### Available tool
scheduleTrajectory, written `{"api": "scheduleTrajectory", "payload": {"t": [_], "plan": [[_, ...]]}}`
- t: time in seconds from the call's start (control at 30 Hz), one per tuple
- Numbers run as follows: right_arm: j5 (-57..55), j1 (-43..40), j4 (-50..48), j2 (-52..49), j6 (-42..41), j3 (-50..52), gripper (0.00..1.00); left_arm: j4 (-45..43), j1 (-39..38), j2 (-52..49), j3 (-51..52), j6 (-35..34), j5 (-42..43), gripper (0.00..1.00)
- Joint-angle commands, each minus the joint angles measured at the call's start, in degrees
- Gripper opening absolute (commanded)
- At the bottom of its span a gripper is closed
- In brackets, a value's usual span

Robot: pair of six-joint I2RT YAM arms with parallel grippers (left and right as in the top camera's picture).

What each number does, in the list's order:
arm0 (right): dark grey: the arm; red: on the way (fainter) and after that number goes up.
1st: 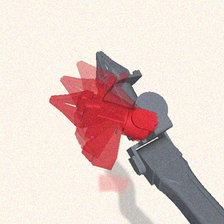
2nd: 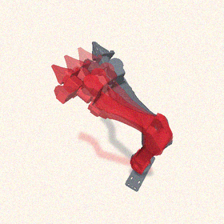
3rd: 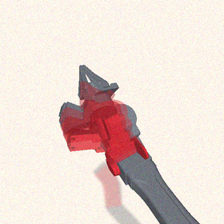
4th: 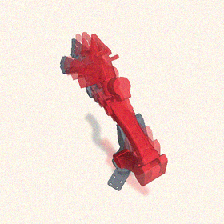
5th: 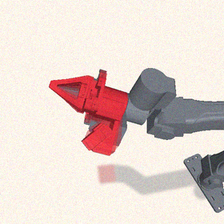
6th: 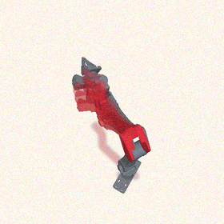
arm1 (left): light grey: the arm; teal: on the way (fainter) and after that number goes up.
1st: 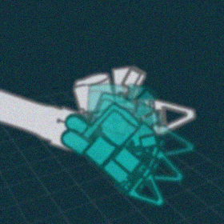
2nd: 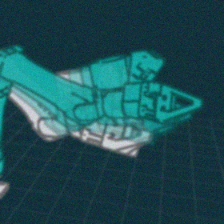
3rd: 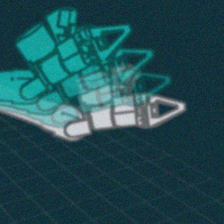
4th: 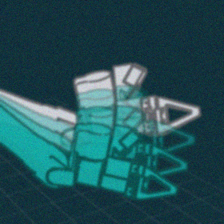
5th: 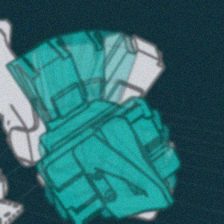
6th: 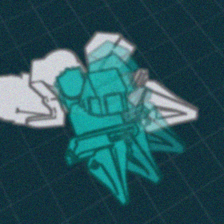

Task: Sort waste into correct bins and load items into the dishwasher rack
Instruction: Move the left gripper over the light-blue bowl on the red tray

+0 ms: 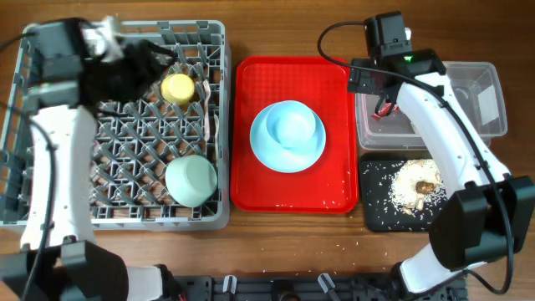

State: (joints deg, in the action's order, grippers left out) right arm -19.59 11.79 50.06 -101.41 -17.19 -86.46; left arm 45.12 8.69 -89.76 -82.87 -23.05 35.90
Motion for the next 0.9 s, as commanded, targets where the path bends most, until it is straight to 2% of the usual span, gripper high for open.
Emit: {"api": "scheduleTrajectory", "payload": {"t": [0.0,0.1,0.2,0.3,0.37,0.47,0.87], "plan": [[-1.3,-0.2,-0.2,0.4,0.7,-0.3,1.00,1.9,-8.0,-2.2,0.4,3.4,-10.3,0.62],[-1.3,-0.2,-0.1,0.4,0.7,-0.3,1.00,1.7,-16.3,-3.0,0.4,3.4,-11.7,0.66],[-1.3,-0.2,-0.2,0.4,0.7,-0.3,1.00,1.7,-24.5,-3.8,0.4,3.2,-18.0,0.70],[-1.3,-0.2,-0.2,0.4,0.7,-0.3,1.00,1.2,-34.2,-6.2,0.4,3.1,-24.0,0.87],[-1.3,-0.2,-0.2,0.4,0.7,-0.3,1.00,0.5,-39.1,-8.5,0.4,3.0,-26.4,0.92],[-1.3,-0.2,-0.2,0.4,0.7,-0.3,1.00,-1.1,-44.7,-13.3,0.4,1.6,-29.0,0.95],[-1.3,-0.2,-0.2,0.4,0.7,-0.3,1.00,-10.1,-47.6,-21.6,0.4,0.1,-29.0,0.96]]}}
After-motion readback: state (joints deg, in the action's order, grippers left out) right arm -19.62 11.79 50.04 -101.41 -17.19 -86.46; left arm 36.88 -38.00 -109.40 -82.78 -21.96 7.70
